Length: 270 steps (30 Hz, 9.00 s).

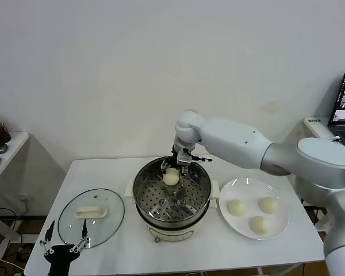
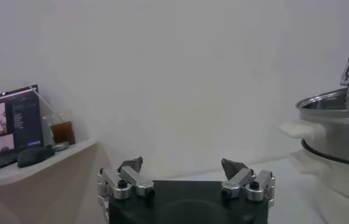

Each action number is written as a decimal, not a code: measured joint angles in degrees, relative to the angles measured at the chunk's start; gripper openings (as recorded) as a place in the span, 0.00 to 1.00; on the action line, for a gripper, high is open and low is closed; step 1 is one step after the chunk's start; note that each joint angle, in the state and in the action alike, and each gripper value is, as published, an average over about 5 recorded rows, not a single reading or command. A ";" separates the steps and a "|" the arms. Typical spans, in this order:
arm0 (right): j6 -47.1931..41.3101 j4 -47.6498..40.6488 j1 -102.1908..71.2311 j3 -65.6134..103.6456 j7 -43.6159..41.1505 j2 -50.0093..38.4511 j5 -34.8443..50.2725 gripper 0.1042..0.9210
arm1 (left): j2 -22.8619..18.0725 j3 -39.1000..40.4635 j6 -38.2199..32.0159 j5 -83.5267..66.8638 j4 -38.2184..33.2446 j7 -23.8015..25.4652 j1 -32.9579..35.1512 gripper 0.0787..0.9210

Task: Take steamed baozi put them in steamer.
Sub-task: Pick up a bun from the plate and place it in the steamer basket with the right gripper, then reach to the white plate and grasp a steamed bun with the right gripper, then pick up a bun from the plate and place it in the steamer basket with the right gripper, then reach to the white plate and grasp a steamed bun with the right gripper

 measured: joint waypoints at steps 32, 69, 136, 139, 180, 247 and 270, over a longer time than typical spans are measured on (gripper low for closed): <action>-38.81 20.73 16.21 -6.32 -6.93 -19.41 23.44 0.88 | 2.45 -0.76 0.24 -0.08 -0.25 0.44 -3.13 0.88; -52.96 23.06 -15.83 9.02 -3.93 -38.30 14.17 0.88 | 2.19 -1.90 -0.13 1.60 0.30 0.50 -3.64 0.88; -68.17 31.44 21.97 -12.91 0.94 -24.51 46.72 0.42 | 4.01 -0.20 0.34 -0.17 1.89 0.78 -7.30 0.88; -71.08 31.06 21.61 -13.45 3.01 -20.97 49.53 0.42 | 3.81 -0.44 0.27 -0.04 2.27 0.77 -7.66 0.88; -83.21 19.52 9.24 -12.38 9.77 1.24 55.49 0.74 | 3.20 -1.93 0.12 0.03 5.12 0.72 -9.62 0.88; -55.29 29.05 -30.30 20.77 -6.56 -49.12 11.77 0.85 | 3.44 -2.00 0.55 1.92 6.48 0.87 -9.85 0.88; -57.12 27.76 -30.06 21.75 -7.91 -47.79 11.49 0.41 | 3.27 -1.92 0.30 1.84 6.07 0.71 -9.76 0.88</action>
